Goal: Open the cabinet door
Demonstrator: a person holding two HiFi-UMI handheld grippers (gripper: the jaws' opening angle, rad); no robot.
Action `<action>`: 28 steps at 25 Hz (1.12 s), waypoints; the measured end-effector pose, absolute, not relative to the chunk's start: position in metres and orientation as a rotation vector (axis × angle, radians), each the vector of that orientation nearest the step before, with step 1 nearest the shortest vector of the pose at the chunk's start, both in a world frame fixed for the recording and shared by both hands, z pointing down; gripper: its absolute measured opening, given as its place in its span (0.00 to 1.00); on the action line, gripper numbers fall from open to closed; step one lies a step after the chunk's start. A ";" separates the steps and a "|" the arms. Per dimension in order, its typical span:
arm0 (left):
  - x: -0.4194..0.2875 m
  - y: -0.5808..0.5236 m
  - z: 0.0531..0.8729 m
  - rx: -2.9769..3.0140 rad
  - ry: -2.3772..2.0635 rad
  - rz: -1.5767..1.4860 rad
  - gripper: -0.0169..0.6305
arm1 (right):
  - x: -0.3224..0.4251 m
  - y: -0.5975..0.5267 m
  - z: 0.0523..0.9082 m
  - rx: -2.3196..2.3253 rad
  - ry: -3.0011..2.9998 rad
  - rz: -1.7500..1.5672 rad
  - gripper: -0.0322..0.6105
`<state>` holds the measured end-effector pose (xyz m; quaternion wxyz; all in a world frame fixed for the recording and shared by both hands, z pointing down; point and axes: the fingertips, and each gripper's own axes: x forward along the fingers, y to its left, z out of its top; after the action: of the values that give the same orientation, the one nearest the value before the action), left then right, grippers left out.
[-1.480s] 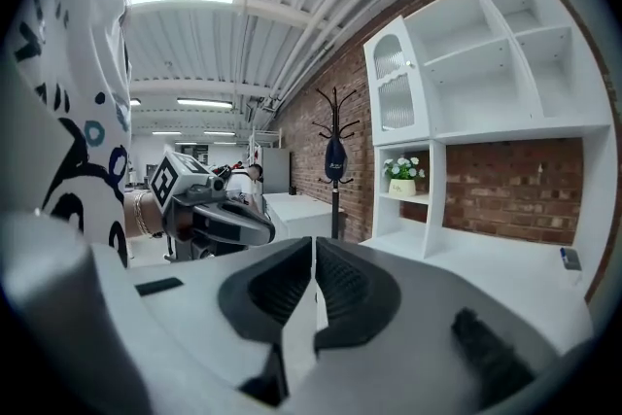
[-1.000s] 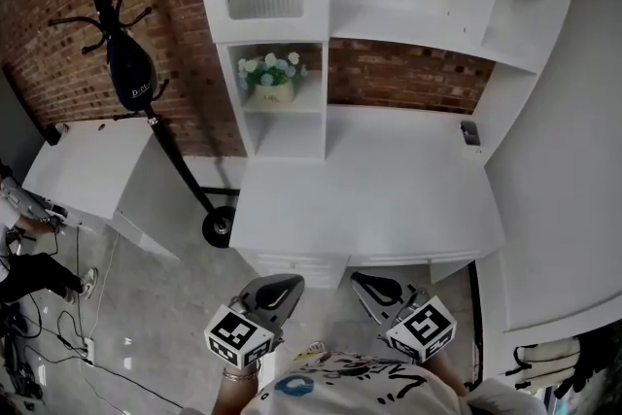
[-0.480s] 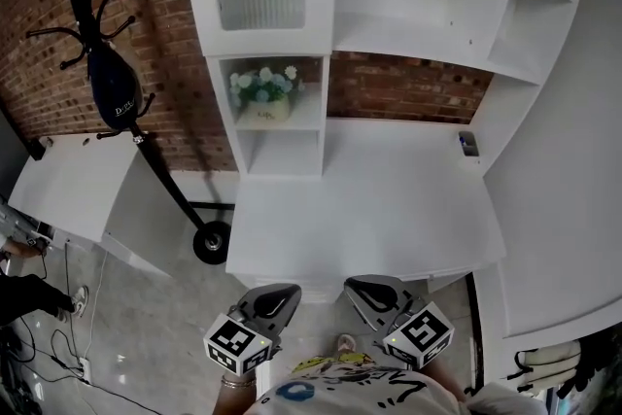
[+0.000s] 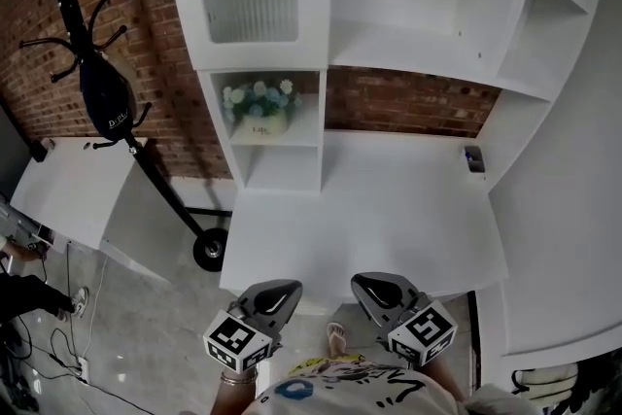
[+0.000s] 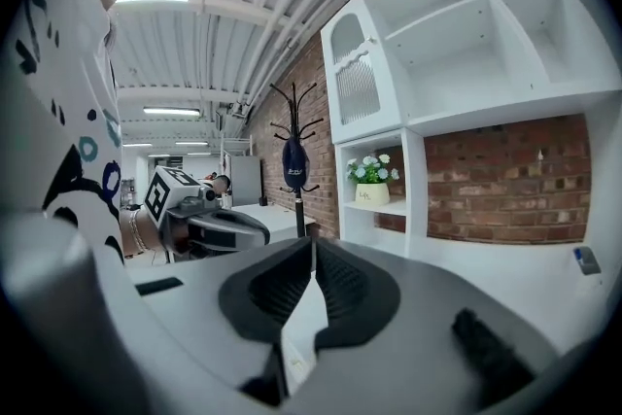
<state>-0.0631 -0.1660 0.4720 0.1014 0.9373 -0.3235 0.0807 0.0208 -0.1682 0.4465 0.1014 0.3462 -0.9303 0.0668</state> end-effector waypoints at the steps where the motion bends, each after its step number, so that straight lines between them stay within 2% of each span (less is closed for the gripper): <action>1: -0.061 -0.173 0.469 2.772 -0.972 0.239 0.05 | 0.023 -0.175 0.443 1.014 -2.757 0.187 0.10; 20: -0.016 -0.283 0.454 2.712 -1.206 0.146 0.05 | 0.076 -0.288 0.458 0.887 -2.814 0.218 0.10; 28: -0.021 -0.313 0.458 2.704 -1.229 0.175 0.05 | 0.086 -0.329 0.454 0.956 -2.852 0.305 0.10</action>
<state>-0.0213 -0.3135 0.4580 0.0830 0.9057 -0.4115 0.0585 0.0860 -0.3292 0.4538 0.0592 0.3156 -0.9417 0.1007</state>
